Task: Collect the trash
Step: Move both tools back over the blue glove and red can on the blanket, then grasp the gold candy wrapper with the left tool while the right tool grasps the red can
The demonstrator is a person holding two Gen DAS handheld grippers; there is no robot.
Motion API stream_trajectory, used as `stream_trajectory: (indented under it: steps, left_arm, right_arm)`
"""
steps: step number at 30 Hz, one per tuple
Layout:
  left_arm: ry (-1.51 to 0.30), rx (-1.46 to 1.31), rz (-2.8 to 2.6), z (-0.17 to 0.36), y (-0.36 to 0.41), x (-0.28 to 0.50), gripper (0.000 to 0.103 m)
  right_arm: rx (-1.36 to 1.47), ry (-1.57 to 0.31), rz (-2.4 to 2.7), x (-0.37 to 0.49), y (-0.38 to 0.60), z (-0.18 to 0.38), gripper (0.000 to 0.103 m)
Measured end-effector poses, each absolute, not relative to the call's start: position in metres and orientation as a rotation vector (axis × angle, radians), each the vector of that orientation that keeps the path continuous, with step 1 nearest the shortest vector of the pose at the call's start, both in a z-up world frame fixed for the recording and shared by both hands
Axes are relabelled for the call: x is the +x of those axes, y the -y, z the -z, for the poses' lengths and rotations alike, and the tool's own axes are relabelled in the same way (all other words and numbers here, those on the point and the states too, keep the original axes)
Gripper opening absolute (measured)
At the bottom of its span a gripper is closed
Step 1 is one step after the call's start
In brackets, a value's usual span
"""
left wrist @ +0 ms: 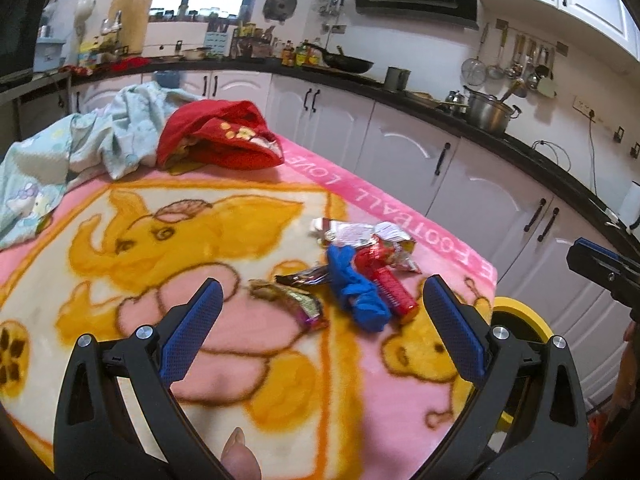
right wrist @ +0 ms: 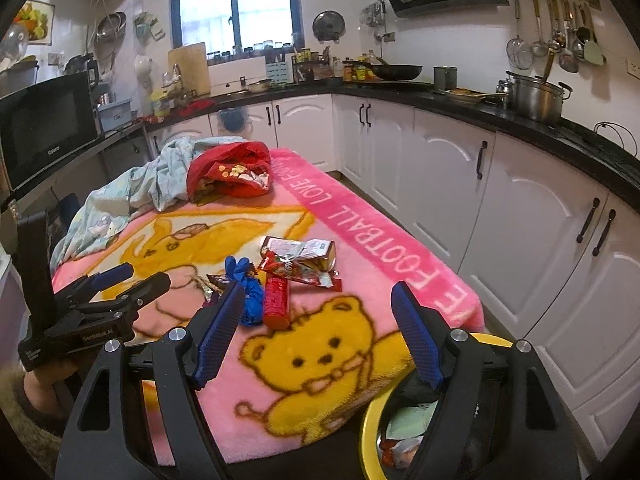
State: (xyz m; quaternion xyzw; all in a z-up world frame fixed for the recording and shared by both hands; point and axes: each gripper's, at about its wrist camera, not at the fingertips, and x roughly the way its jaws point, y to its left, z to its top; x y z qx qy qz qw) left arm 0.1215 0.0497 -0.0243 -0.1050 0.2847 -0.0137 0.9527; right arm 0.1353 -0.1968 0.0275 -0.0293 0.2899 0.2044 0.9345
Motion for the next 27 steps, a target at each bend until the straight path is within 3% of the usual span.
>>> stream_trajectory:
  steps: [6,13,22,27]
  left_arm:
    - [-0.623,-0.260,-0.007,0.036,-0.068,0.127,0.091]
    - [-0.691,-0.359,0.012,0.052,-0.087,0.141,0.066]
    - [-0.752,-0.451,0.046,0.069,-0.095,0.159,0.059]
    - [-0.777,-0.487,0.066,0.075,-0.094,0.168,0.057]
  right_arm:
    - [-0.076,-0.615,-0.435,0.149,0.182,-0.017,0.073]
    - [-0.088,-0.648,-0.450,0.168,0.166,-0.001,0.073]
    - [-0.119,-0.704,-0.469,0.195,0.144,0.022,0.071]
    - [-0.129,-0.736,-0.477,0.208,0.135,0.035,0.064]
